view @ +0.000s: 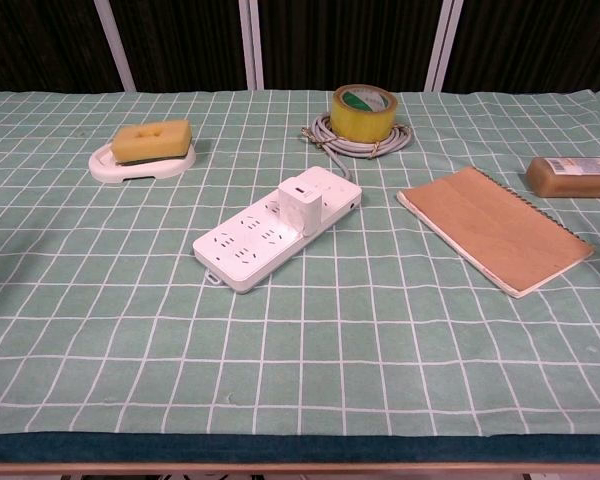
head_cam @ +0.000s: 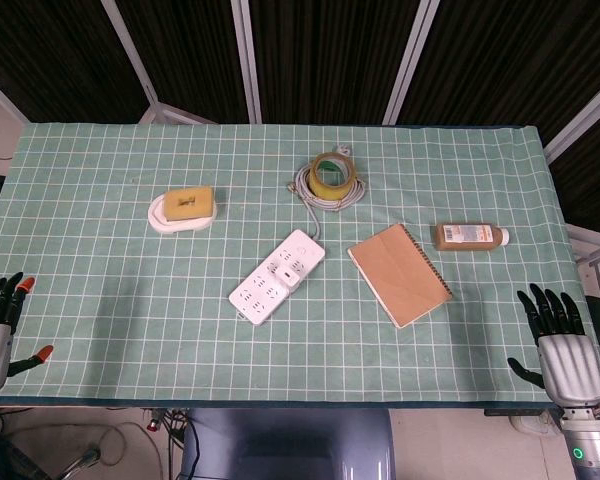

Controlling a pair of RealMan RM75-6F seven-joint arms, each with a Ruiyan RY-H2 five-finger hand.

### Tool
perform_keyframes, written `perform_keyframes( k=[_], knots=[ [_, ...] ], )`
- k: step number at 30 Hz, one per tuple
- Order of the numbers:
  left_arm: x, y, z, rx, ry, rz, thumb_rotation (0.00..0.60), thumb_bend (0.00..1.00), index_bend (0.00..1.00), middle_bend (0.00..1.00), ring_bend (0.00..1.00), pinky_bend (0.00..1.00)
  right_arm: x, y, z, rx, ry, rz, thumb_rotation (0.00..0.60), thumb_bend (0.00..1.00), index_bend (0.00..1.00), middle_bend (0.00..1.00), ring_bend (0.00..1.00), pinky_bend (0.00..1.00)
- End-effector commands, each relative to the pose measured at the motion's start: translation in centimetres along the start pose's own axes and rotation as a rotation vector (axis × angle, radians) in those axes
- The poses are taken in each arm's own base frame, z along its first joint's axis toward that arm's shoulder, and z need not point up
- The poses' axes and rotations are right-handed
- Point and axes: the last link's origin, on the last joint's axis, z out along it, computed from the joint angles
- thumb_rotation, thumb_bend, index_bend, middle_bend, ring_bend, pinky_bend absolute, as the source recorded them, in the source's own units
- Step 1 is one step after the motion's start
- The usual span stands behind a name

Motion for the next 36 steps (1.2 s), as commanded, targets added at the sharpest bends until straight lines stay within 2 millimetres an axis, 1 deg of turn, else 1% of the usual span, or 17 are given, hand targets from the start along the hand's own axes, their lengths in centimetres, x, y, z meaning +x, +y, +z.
perform_keyframes(
  k=[1,8,15,28,33,35,36],
  knots=[
    [-0.1,0.0,0.1,0.003,-0.005,0.000,0.600,0.00,0.00,0.00,0.00,0.00,0.0,0.0,0.0,-0.001,0.000,-0.002,0.600,0.17,0.00,0.00,0.00,0.00],
    [-0.2,0.0,0.1,0.000,-0.011,-0.002,0.600,0.00,0.00,0.00,0.00,0.00,0.1,0.2,0.1,-0.009,0.007,0.001,0.600,0.17,0.00,0.00,0.00,0.00],
    [0.0,0.1,0.1,-0.002,-0.008,-0.010,0.600,0.00,0.00,0.00,0.00,0.00,0.0,-0.1,0.0,0.007,0.010,-0.002,0.600,0.17,0.00,0.00,0.00,0.00],
    [0.0,0.4,0.1,-0.025,-0.008,0.004,0.600,0.00,0.00,0.00,0.00,0.00,-0.2,-0.1,0.2,0.008,0.007,-0.007,0.600,0.17,0.00,0.00,0.00,0.00],
    [-0.3,1.0,0.4,-0.048,-0.016,0.021,0.600,0.02,0.00,0.00,0.00,0.00,-0.3,0.1,0.5,0.003,0.009,0.004,0.600,0.17,0.00,0.00,0.00,0.00],
    [-0.3,1.3,0.8,-0.057,-0.021,0.031,0.600,0.05,0.00,0.00,0.00,0.00,-0.4,0.3,0.7,0.003,0.008,0.003,0.600,0.17,0.00,0.00,0.00,0.00],
    [-0.2,1.5,1.2,-0.066,-0.018,0.033,0.600,0.09,0.00,0.00,0.00,0.00,-0.3,0.3,0.9,0.004,0.009,-0.002,0.600,0.17,0.00,0.00,0.00,0.00]
  ],
)
